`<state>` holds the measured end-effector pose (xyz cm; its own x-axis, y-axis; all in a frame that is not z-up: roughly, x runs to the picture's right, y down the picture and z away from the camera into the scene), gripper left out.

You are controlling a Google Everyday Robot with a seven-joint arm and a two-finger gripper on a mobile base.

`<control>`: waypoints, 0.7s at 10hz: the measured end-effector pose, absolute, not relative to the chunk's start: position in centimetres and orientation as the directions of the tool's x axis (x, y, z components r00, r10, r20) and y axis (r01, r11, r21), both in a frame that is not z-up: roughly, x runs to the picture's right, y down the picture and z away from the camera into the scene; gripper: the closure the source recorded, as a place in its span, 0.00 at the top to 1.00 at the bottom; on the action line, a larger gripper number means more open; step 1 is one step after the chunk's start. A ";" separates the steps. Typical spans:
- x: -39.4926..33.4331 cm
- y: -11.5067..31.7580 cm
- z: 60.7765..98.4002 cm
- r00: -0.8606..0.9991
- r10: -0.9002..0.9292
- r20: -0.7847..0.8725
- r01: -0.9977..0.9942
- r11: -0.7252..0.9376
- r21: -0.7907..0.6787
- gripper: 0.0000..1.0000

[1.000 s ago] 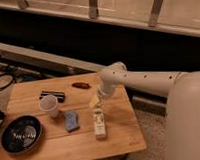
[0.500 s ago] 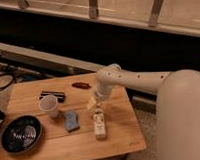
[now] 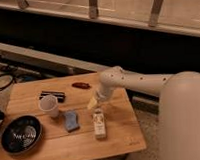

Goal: Stand the bottle upright

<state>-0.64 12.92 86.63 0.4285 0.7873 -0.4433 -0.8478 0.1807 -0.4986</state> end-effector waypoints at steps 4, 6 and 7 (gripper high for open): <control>-0.9 13.5 87.2 0.404 0.792 -0.458 -0.855 0.149 -0.496 0.80; -0.7 14.0 87.4 0.394 0.789 -0.471 -0.860 0.136 -0.491 0.80; -0.6 14.4 87.6 0.388 0.785 -0.482 -0.865 0.130 -0.485 0.80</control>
<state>-0.60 14.37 87.57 0.3881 0.7854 -0.4822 -0.8648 0.1295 -0.4851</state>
